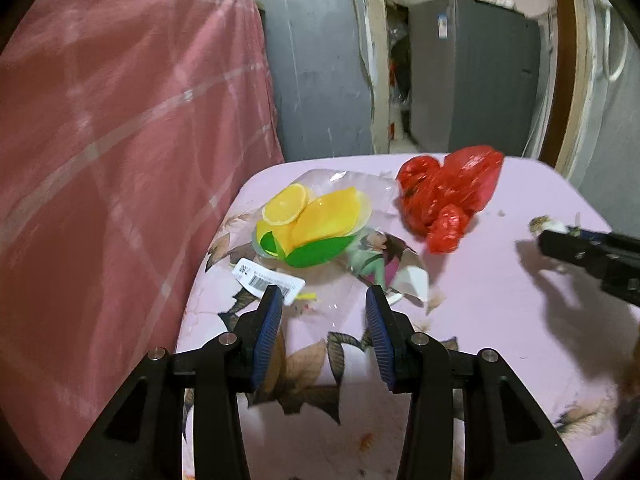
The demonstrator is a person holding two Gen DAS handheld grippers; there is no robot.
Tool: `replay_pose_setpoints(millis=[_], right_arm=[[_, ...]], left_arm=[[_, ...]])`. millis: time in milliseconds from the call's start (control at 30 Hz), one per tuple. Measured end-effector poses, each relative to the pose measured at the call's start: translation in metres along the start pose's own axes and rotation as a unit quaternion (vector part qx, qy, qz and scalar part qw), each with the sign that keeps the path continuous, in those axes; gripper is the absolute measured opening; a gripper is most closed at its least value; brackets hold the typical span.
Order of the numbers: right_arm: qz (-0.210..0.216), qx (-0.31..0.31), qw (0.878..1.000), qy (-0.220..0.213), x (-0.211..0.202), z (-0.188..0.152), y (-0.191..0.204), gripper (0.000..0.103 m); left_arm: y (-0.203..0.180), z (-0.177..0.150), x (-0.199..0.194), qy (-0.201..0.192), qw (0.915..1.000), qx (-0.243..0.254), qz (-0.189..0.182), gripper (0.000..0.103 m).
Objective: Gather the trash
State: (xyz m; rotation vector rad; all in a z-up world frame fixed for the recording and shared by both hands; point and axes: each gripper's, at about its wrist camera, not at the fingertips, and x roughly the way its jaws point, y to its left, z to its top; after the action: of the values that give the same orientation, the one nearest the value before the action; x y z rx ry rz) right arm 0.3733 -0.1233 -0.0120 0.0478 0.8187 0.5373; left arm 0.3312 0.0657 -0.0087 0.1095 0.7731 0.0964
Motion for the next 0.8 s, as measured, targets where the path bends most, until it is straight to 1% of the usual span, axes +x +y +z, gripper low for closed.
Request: replay_pose_setpoints(millis=[67,100,133,167,200,233,300,367,500,633,800], right_arm=[[-0.001,0.000,1.000,-0.001,0.000,0.001,-0.001,0.033],[-0.002,0.000,1.000,-0.002,-0.001,0.001,-0.001,0.033],[-0.003,0.000,1.000,-0.001,0.000,0.000,-0.002,0.033],[-0.003,0.000,1.000,-0.001,0.000,0.000,-0.002,0.033],[-0.002,-0.001,1.000,0.000,0.000,0.000,-0.002,0.033],[-0.003,-0.003,1.000,0.001,0.000,-0.001,-0.002,0.033],[-0.003,-0.006,1.000,0.001,-0.001,-0.003,-0.001,0.033],[-0.001,-0.008,1.000,-0.001,-0.003,-0.005,0.001,0.033],[0.002,-0.010,1.000,-0.016,-0.011,-0.009,0.002,0.033],[-0.002,-0.021,0.999,-0.043,-0.026,-0.012,0.006,0.032],[-0.011,-0.027,0.997,-0.076,-0.052,-0.016,0.003,0.032]], left_arm=[[-0.002,0.003,0.006,0.008,0.9998,0.010,0.012,0.038],[-0.003,0.004,0.009,0.013,0.9997,0.014,0.019,0.035],[-0.004,0.004,0.011,0.014,0.9995,0.016,0.022,0.031],[-0.003,0.003,0.012,0.016,0.9995,0.018,0.020,0.016],[-0.003,0.002,0.013,0.020,0.9994,0.019,0.020,0.007],[-0.002,0.001,0.012,0.020,0.9994,0.019,0.022,0.007],[-0.002,-0.001,0.008,0.008,0.9994,0.019,0.026,0.002],[0.000,-0.002,0.001,-0.010,0.9994,0.014,0.031,0.000],[0.002,-0.009,-0.016,-0.030,0.9992,-0.005,0.025,0.000],[-0.006,-0.019,-0.041,-0.057,0.9981,-0.024,0.008,0.000],[-0.025,-0.026,-0.074,-0.100,0.9941,-0.039,-0.018,0.000]])
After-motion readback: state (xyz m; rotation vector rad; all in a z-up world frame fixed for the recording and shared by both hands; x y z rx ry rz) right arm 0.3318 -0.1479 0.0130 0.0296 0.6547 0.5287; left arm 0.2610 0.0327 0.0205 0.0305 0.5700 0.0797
